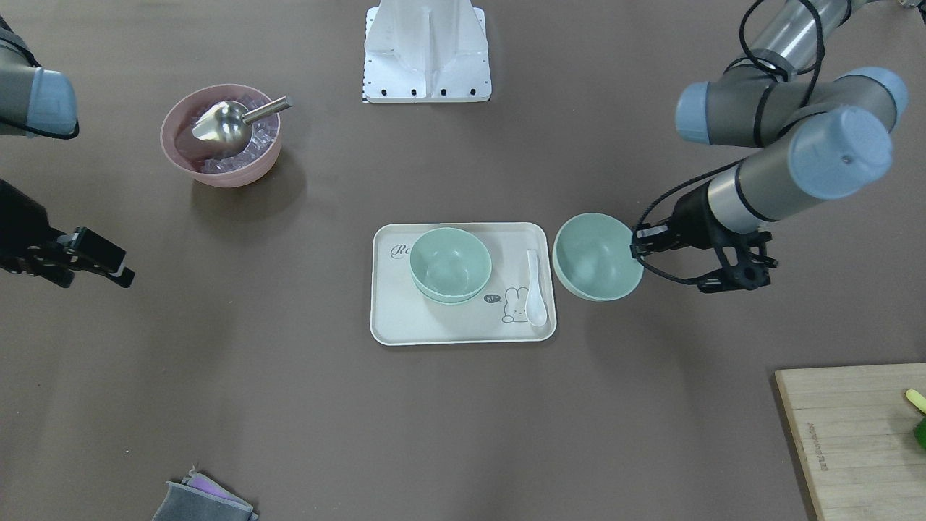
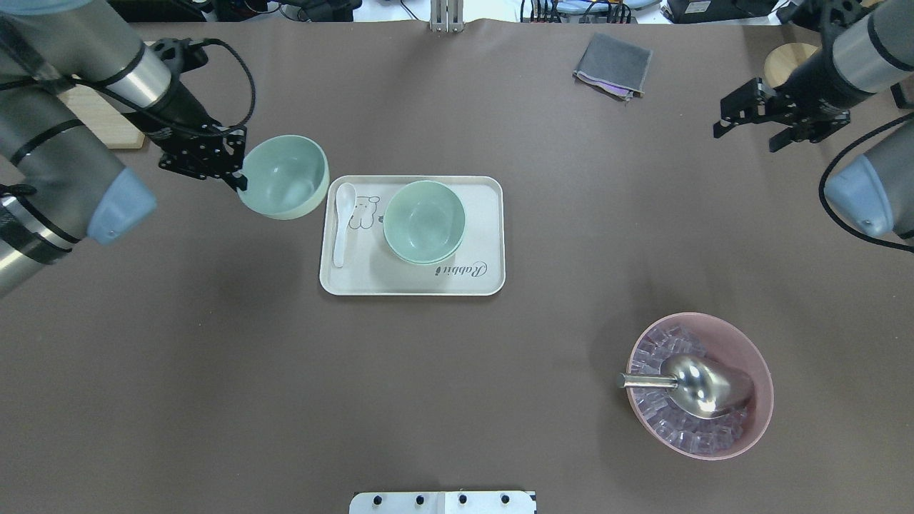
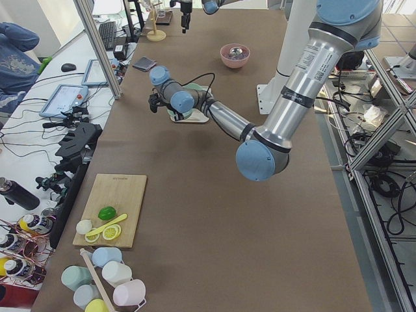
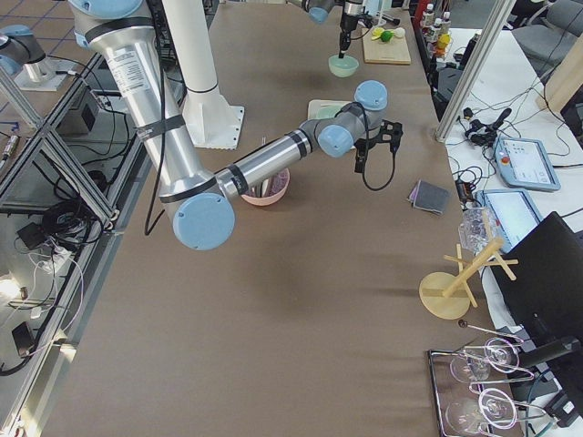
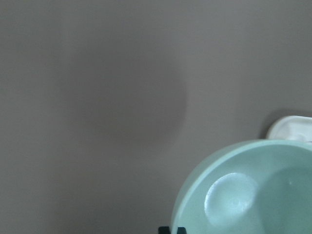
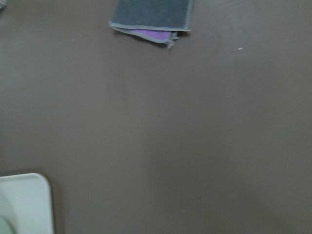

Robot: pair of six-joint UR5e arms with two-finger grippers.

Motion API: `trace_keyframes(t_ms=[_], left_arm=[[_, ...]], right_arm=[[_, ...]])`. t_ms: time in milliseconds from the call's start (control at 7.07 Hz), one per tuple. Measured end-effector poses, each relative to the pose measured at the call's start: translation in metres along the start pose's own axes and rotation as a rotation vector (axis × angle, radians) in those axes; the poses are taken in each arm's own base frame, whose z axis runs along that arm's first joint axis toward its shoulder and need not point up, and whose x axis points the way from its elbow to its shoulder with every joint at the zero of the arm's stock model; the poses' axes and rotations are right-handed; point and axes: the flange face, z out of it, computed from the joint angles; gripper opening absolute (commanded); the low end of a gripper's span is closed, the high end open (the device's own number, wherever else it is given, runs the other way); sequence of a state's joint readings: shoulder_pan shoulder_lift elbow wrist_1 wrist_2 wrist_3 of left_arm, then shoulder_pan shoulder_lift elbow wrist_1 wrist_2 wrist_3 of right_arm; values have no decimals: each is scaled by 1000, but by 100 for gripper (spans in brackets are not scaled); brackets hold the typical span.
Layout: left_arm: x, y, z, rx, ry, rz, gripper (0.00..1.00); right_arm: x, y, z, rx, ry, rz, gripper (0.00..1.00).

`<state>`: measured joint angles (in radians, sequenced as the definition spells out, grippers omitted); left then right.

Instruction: Stack green bowls together

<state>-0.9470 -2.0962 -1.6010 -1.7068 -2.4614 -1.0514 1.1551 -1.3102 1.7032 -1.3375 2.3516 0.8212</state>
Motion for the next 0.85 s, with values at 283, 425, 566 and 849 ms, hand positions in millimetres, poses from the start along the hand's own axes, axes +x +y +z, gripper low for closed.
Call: trace_keyframes(t_ms=[283,425,566,849], left_arm=[[78,25,33,8,-4,9,0],[103,28,43,11,-6,16,0],[116,29,48,12,-3,24,0],[132,36,59,3,10,46,0]], right_arm=[[81,9,2,-28,74,-76,100],[116,13,2,-43,100,-97,100],[147,16,3,-57,119,-114,100],[178,17,6,-73,136,-134,100]])
